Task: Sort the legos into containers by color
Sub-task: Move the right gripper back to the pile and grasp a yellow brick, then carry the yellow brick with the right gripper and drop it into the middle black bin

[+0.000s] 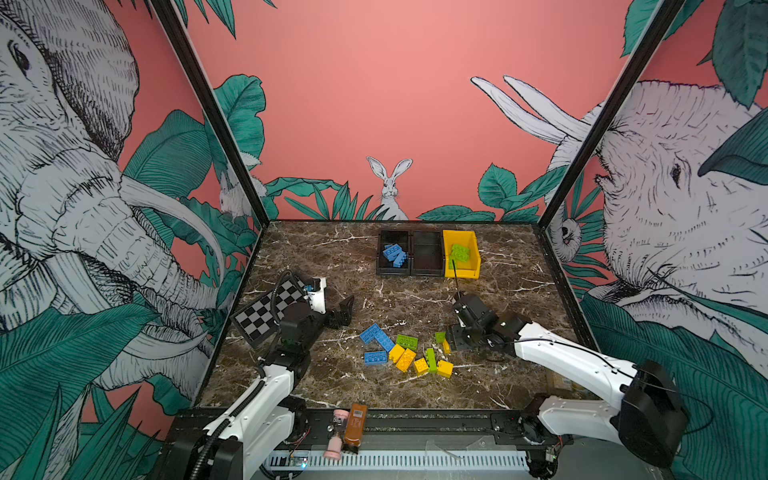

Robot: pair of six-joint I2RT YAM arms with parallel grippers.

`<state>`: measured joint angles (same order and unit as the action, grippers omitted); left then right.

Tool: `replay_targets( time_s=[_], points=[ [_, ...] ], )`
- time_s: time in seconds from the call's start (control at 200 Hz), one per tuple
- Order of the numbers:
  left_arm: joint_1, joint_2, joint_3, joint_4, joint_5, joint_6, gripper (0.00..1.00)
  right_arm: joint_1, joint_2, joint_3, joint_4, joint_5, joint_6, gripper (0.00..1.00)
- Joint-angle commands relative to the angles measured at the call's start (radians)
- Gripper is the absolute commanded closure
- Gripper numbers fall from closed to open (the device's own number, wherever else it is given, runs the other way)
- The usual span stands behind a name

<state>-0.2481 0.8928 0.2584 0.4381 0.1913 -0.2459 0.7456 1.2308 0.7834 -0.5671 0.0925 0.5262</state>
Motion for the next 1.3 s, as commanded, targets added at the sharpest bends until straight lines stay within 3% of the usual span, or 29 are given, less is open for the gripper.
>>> replay_targets(
  time_s=[0.0,0.47,0.995,1.295],
  points=[
    [-0.003,-0.014,0.012,-0.006,-0.01,0.011,0.01,-0.001,0.024,0.031,-0.082,-0.007,-0.047,0.24],
    [-0.003,0.0,0.012,0.001,-0.01,0.011,0.01,0.064,0.189,0.042,-0.011,-0.025,0.03,0.25],
    [-0.003,-0.015,0.01,-0.007,-0.021,0.01,0.01,0.05,0.258,0.02,0.064,-0.009,0.022,0.51],
    [-0.003,-0.011,0.01,-0.007,-0.024,0.011,0.01,-0.044,0.134,0.028,-0.028,0.016,-0.043,0.6]
  ],
)
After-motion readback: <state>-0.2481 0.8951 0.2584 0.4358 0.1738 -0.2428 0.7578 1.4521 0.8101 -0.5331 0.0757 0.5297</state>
